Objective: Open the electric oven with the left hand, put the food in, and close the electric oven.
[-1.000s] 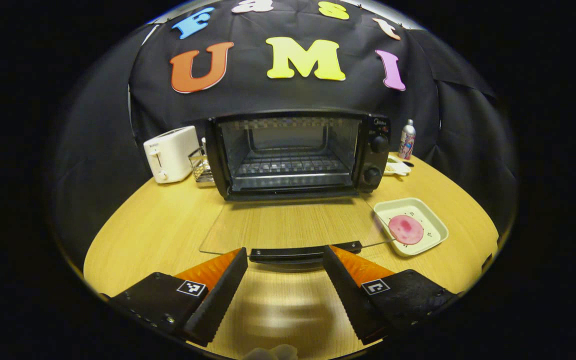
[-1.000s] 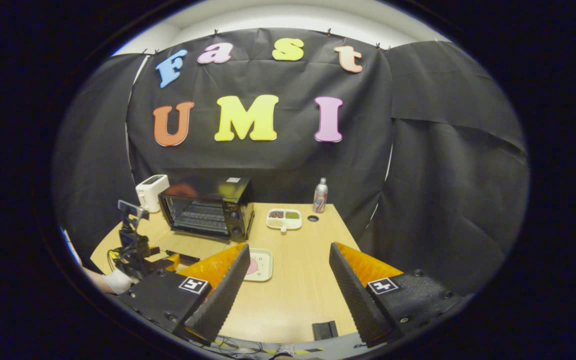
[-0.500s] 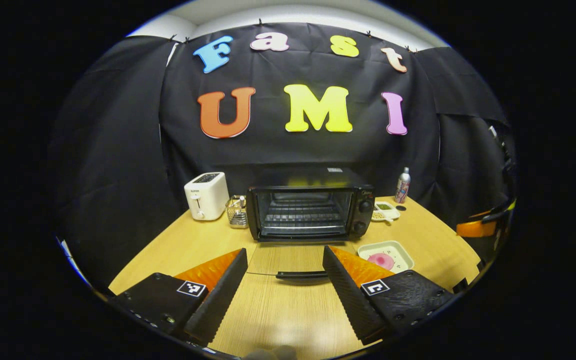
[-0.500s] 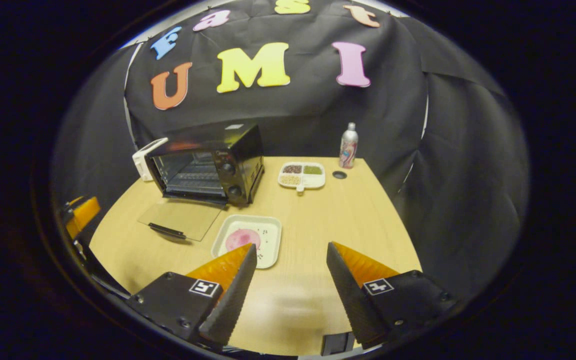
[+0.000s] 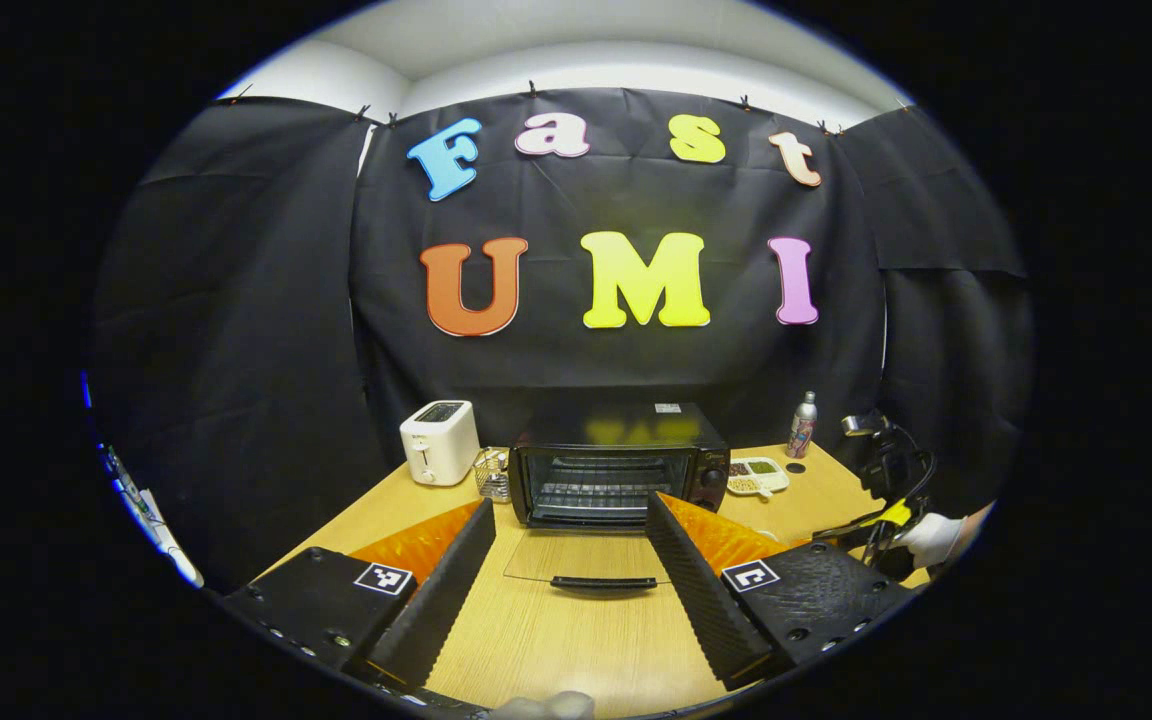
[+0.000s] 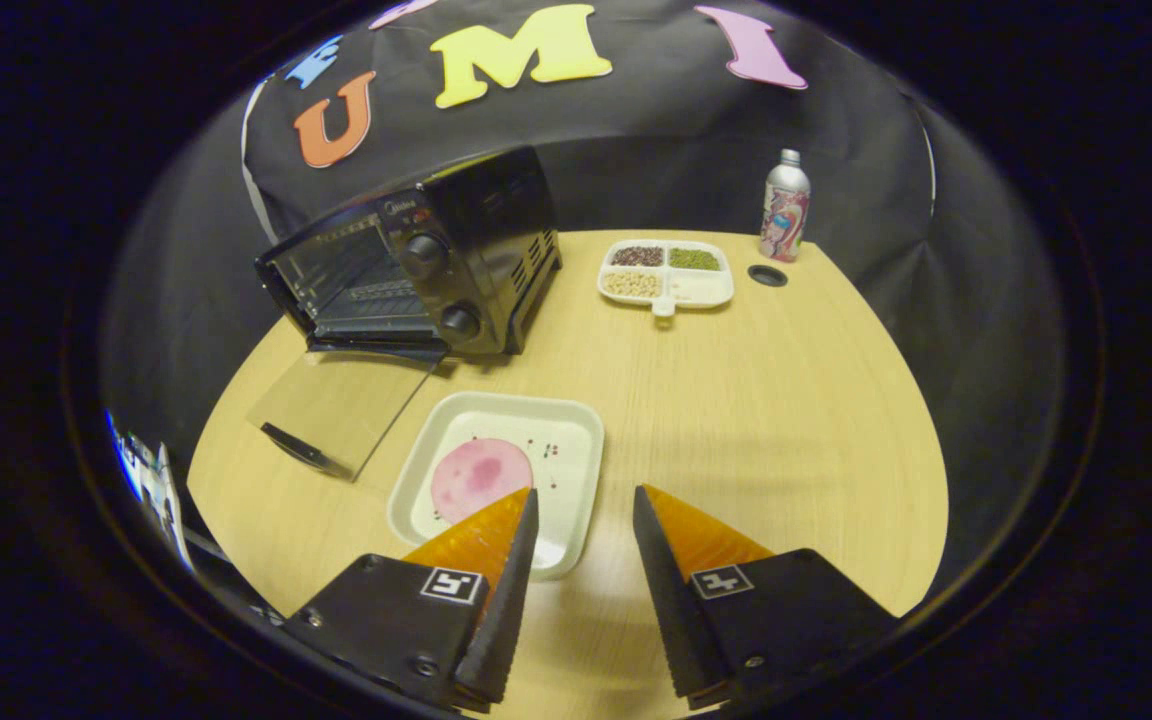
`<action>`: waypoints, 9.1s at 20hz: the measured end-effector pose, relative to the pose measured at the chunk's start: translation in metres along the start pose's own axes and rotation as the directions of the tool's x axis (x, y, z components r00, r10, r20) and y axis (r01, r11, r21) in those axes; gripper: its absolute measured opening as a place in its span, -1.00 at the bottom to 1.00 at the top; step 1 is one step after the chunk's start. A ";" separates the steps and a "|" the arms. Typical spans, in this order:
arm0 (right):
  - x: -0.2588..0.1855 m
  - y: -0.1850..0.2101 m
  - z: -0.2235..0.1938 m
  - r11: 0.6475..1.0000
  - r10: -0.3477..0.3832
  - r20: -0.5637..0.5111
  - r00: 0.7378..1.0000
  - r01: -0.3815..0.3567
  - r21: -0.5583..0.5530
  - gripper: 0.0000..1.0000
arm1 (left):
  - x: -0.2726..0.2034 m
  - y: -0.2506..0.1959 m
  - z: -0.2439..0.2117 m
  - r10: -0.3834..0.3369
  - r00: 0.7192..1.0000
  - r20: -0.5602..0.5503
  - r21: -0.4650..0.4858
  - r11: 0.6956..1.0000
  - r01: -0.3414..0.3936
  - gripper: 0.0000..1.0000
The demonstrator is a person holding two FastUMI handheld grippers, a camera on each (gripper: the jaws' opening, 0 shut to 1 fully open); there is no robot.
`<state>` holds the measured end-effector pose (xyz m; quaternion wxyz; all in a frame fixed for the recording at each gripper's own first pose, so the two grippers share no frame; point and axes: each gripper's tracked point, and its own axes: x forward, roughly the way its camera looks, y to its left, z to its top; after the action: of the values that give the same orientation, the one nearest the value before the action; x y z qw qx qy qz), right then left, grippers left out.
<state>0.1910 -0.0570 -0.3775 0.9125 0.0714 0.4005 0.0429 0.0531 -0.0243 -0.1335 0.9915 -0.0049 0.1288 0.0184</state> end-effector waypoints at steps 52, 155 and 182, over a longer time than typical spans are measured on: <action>0.001 0.239 0.033 0.561 0.032 0.331 0.943 -0.291 0.775 -0.99 | 0.020 0.112 0.000 0.016 1.000 0.012 0.068 0.998 -0.017 0.93; -0.239 0.024 0.068 0.960 -0.275 0.372 0.886 0.234 0.153 0.93 | 0.247 -0.053 -0.148 -0.169 0.960 -0.221 0.063 0.980 0.187 0.94; -0.371 0.096 0.067 0.973 -0.221 0.621 0.752 0.211 0.091 0.93 | 0.004 0.023 0.052 -0.176 0.972 0.157 0.001 0.984 0.178 0.91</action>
<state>-0.0120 -0.0190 -0.0481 0.9917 0.0417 0.0797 -0.0919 0.0698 -0.0006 -0.0846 0.9962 -0.0213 0.0493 -0.0690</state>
